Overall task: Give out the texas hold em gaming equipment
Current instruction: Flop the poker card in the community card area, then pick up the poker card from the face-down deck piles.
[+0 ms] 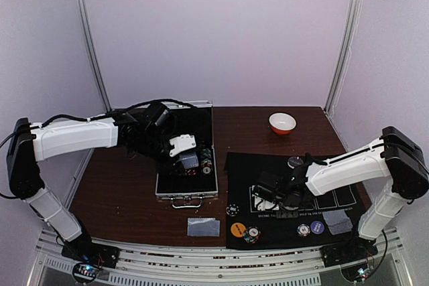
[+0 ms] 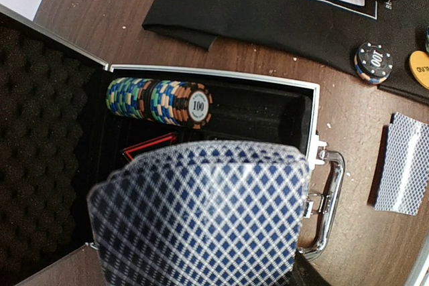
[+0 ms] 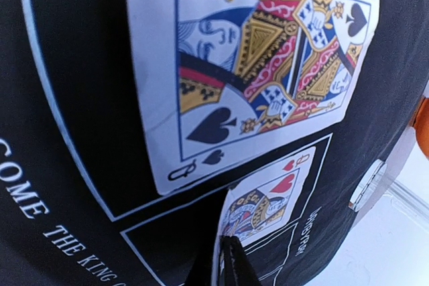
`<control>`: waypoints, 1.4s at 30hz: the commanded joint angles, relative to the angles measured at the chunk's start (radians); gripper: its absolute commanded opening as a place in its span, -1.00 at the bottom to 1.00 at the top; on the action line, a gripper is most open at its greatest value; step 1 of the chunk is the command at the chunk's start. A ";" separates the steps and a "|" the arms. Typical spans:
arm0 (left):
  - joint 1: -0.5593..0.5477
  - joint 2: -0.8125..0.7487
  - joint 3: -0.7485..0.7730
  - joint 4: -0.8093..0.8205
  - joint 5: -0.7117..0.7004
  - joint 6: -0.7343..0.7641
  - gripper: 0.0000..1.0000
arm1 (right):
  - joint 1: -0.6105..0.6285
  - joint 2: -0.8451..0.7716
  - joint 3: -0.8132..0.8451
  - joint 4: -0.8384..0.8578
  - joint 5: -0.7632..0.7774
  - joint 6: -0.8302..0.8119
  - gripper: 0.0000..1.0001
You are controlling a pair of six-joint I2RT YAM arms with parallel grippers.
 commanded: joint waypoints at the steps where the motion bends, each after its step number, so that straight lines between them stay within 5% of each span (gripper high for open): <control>1: 0.010 -0.015 -0.007 0.035 0.003 0.001 -0.02 | 0.004 0.003 -0.023 -0.025 -0.005 -0.005 -0.77; 15: 0.015 -0.013 -0.007 0.035 0.003 0.001 -0.01 | 0.017 -0.056 0.045 -0.145 -0.156 0.075 -0.25; 22: 0.015 -0.018 -0.010 0.036 0.007 0.001 -0.01 | 0.010 -0.196 0.106 -0.131 -0.179 0.122 0.18; 24: 0.015 -0.019 -0.007 0.036 0.011 0.000 -0.01 | -0.007 -0.240 0.133 -0.103 -0.154 0.158 0.48; 25: 0.015 -0.020 -0.007 0.036 0.010 0.000 -0.01 | -0.024 -0.261 0.148 -0.074 -0.144 0.186 0.89; 26: 0.014 -0.021 -0.007 0.036 0.011 -0.001 -0.01 | -0.046 -0.287 0.165 -0.039 -0.147 0.218 0.99; 28: 0.015 -0.024 -0.006 0.037 0.016 0.000 -0.01 | -0.111 -0.336 0.201 0.085 -0.222 0.334 1.00; 31: 0.015 -0.028 0.003 0.036 0.025 0.001 -0.01 | -0.256 -0.370 0.209 0.312 -0.599 0.541 1.00; 34: 0.015 -0.031 0.012 0.036 0.038 0.000 -0.01 | -0.320 -0.328 0.171 0.604 -0.814 0.775 1.00; 42: 0.015 -0.062 0.019 0.036 0.086 -0.016 -0.01 | -0.304 0.038 0.330 0.908 -1.068 1.019 0.97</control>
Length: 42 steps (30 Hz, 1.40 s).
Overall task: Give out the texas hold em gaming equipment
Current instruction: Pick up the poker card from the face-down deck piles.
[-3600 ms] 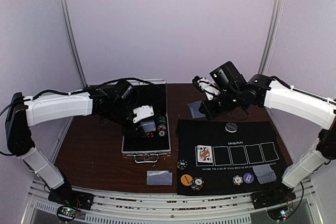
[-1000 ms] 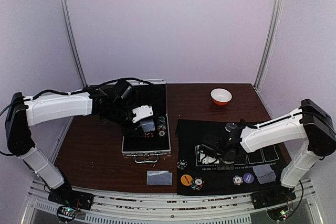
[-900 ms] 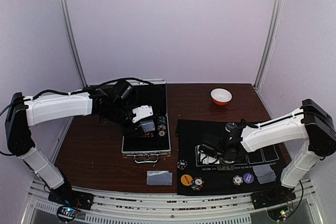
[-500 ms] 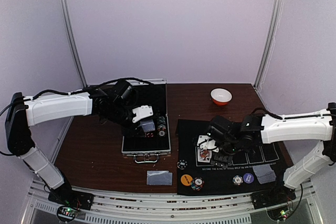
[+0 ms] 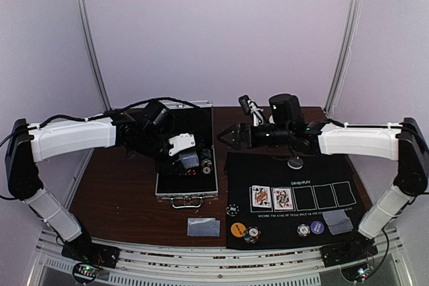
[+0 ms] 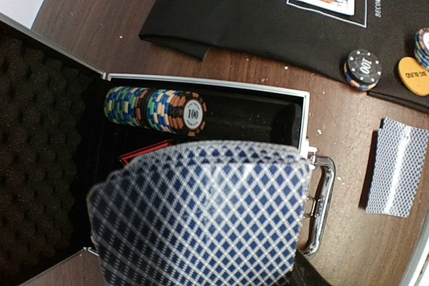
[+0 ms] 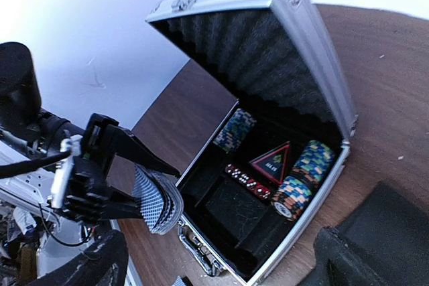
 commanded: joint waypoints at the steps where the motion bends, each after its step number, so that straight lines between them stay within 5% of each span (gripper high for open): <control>1: 0.010 -0.054 0.024 0.032 0.057 -0.017 -0.01 | 0.031 0.141 0.093 0.172 -0.188 0.140 0.95; 20: 0.010 -0.037 0.047 0.033 0.056 -0.021 -0.02 | 0.123 0.446 0.343 0.090 -0.261 0.035 0.82; 28: 0.010 -0.041 0.040 0.031 0.034 -0.010 -0.02 | 0.108 0.414 0.340 -0.010 -0.173 -0.021 0.24; 42: 0.010 -0.033 0.025 0.028 0.009 -0.011 -0.03 | 0.104 0.340 0.357 -0.197 -0.107 -0.118 -0.27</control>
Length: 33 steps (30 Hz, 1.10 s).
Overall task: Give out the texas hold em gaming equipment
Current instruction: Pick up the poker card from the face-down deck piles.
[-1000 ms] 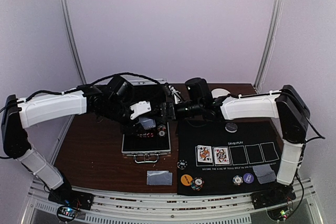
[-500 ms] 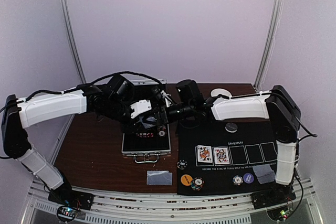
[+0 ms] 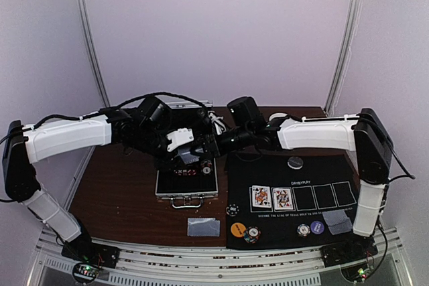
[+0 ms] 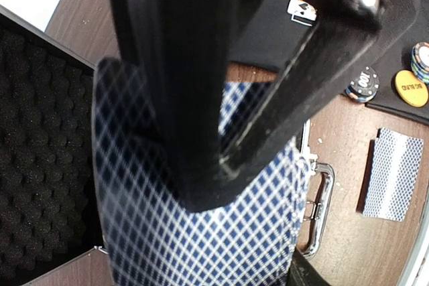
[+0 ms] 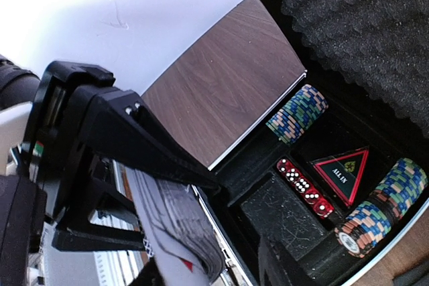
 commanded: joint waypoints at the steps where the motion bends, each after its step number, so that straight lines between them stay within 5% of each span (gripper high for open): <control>1: 0.004 0.000 0.007 0.033 -0.003 0.000 -0.02 | -0.008 -0.031 0.012 -0.097 0.025 -0.032 -0.36; 5: 0.004 0.004 0.005 0.031 -0.016 -0.002 -0.03 | -0.009 -0.040 0.028 -0.130 0.020 -0.042 -0.84; 8: 0.004 0.008 0.002 0.027 -0.027 -0.002 -0.02 | -0.009 -0.054 0.040 -0.181 0.051 -0.066 -1.00; 26: 0.007 0.015 -0.005 0.026 -0.031 -0.005 -0.03 | -0.043 -0.224 0.051 -0.481 0.195 -0.242 -1.00; 33: 0.007 0.021 0.005 0.041 0.002 -0.011 -0.03 | -0.047 -0.237 0.021 -0.399 0.059 -0.207 -1.00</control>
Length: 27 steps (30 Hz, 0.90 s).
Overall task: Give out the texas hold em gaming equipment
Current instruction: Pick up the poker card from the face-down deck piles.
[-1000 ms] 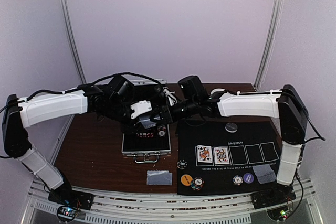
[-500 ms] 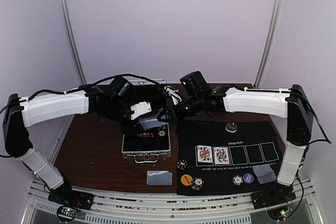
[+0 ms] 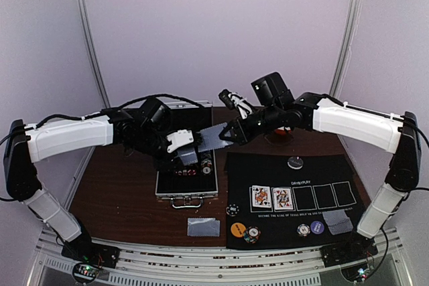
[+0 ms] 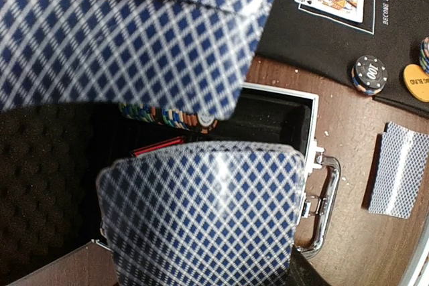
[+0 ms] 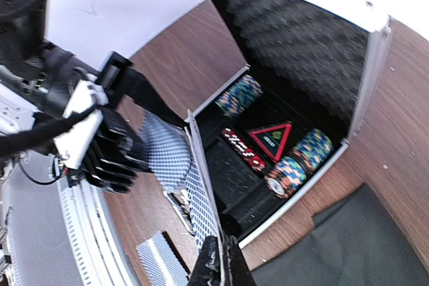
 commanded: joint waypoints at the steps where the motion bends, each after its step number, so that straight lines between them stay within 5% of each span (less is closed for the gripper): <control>1: 0.005 0.008 0.010 0.049 0.030 -0.011 -0.02 | 0.001 0.013 -0.022 0.041 -0.097 0.022 -1.00; 10: 0.005 -0.008 -0.003 0.051 0.022 -0.010 -0.03 | -0.013 -0.007 -0.081 0.161 -0.276 0.121 -1.00; 19: 0.005 -0.025 -0.006 0.072 0.062 0.008 -0.02 | -0.012 0.087 -0.104 0.343 -0.290 0.231 -1.00; 27: 0.004 -0.022 -0.009 0.075 0.058 0.018 -0.01 | 0.004 0.164 -0.022 0.239 -0.266 0.148 -1.00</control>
